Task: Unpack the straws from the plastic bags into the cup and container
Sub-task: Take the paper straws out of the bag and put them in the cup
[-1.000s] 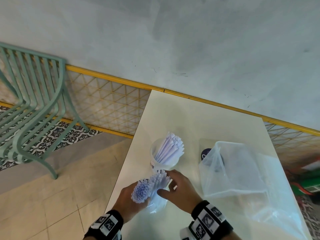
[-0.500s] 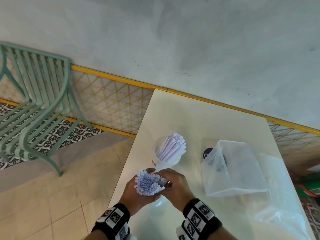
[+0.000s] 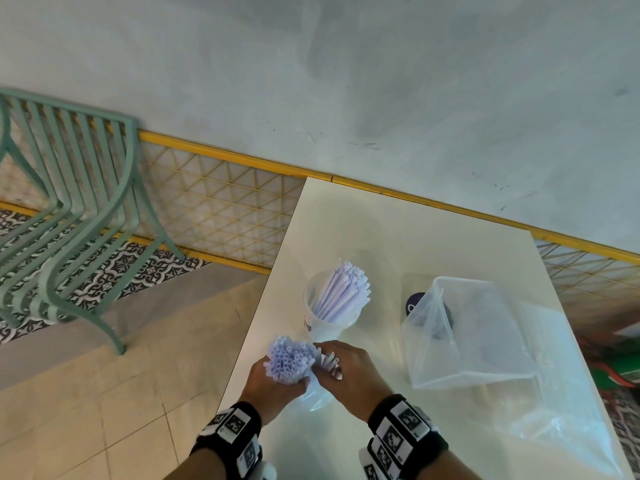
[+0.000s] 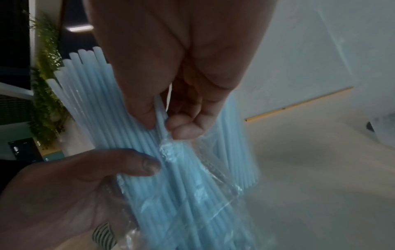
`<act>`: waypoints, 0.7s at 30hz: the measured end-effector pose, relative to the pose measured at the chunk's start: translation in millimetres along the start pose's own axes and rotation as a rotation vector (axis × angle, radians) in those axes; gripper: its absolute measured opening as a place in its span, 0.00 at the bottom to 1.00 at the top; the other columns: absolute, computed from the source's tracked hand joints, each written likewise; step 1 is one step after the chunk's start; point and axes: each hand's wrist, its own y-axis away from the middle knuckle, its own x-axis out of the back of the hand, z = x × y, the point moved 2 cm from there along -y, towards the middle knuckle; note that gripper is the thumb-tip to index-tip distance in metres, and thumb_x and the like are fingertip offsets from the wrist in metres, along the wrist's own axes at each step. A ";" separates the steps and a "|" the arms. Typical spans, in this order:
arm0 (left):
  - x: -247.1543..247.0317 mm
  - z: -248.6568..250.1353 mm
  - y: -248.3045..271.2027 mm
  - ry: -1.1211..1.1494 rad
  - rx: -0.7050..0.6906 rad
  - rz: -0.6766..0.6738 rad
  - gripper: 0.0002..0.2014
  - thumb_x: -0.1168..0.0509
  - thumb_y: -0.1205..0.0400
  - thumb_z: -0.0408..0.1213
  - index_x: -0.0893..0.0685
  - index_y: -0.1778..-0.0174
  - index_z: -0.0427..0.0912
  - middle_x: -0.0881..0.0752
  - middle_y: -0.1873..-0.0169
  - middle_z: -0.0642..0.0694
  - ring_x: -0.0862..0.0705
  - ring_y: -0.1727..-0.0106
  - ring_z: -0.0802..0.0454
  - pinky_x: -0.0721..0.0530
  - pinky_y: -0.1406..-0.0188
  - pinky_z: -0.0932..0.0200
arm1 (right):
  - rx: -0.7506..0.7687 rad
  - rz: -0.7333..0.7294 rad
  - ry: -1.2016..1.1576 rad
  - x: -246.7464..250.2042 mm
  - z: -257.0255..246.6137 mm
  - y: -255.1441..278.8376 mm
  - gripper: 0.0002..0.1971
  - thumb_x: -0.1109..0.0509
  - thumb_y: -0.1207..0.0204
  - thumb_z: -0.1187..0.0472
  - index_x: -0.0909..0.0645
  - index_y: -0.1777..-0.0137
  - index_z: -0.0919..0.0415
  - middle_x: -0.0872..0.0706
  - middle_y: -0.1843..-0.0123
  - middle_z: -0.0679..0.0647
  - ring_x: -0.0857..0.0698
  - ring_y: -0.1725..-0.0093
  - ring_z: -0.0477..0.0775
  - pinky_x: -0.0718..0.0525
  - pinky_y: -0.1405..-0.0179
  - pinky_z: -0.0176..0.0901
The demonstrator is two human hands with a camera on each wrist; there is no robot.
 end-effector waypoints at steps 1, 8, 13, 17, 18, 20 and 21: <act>-0.2 0.9 0.3 -0.011 0.001 0.002 0.12 0.22 0.31 0.32 0.17 0.62 0.52 0.12 0.64 0.51 0.13 0.60 0.54 0.19 0.65 0.76 | -0.005 0.009 0.005 1.5 -0.5 -0.2 0.05 0.31 0.24 0.54 0.16 0.53 0.52 0.20 0.61 0.35 0.21 0.64 0.39 0.21 0.60 0.31; -1.1 -1.2 2.0 -0.029 0.008 -0.027 0.13 0.23 0.30 0.31 0.20 0.68 0.51 0.15 0.73 0.64 0.18 0.71 0.65 0.22 0.71 0.76 | -0.017 0.101 0.099 8.9 3.9 -0.3 0.13 0.30 0.28 0.47 0.19 0.63 0.58 0.18 0.68 0.48 0.22 0.69 0.49 0.20 0.67 0.40; -0.9 -0.9 2.6 -0.042 0.033 -0.019 0.11 0.24 0.30 0.34 0.21 0.67 0.49 0.18 0.72 0.50 0.19 0.70 0.57 0.23 0.74 0.72 | -0.084 0.142 -0.038 16.1 -6.5 -1.1 0.11 0.28 0.33 0.53 0.22 0.68 0.60 0.21 0.72 0.48 0.26 0.72 0.48 0.24 0.71 0.38; -0.7 -3.0 4.0 0.013 0.065 -0.010 0.11 0.22 0.31 0.34 0.18 0.60 0.48 0.14 0.67 0.49 0.15 0.66 0.56 0.19 0.72 0.70 | -0.142 0.018 -0.041 24.0 -15.0 -4.4 0.05 0.30 0.33 0.60 0.24 0.65 0.56 0.21 0.70 0.49 0.26 0.71 0.45 0.26 0.67 0.30; -0.7 -3.8 3.9 0.025 0.066 -0.008 0.12 0.22 0.31 0.34 0.18 0.59 0.49 0.13 0.66 0.49 0.14 0.64 0.56 0.17 0.71 0.69 | -0.140 -0.004 -0.028 25.7 -17.1 -5.2 0.06 0.29 0.32 0.61 0.24 0.65 0.53 0.21 0.70 0.46 0.26 0.70 0.45 0.27 0.67 0.29; -1.1 -3.9 3.9 0.029 0.059 -0.014 0.12 0.22 0.32 0.34 0.18 0.58 0.49 0.13 0.64 0.49 0.13 0.61 0.55 0.15 0.67 0.67 | -0.124 -0.019 -0.004 28.2 -20.9 -6.5 0.11 0.30 0.31 0.64 0.27 0.66 0.49 0.23 0.71 0.43 0.26 0.70 0.44 0.29 0.67 0.26; -1.2 -3.5 3.7 0.021 0.054 -0.020 0.12 0.22 0.32 0.35 0.18 0.58 0.50 0.12 0.64 0.49 0.13 0.60 0.54 0.14 0.65 0.66 | -0.113 -0.012 0.009 28.8 -22.1 -6.9 0.12 0.30 0.31 0.65 0.29 0.69 0.52 0.25 0.72 0.44 0.27 0.71 0.45 0.31 0.69 0.27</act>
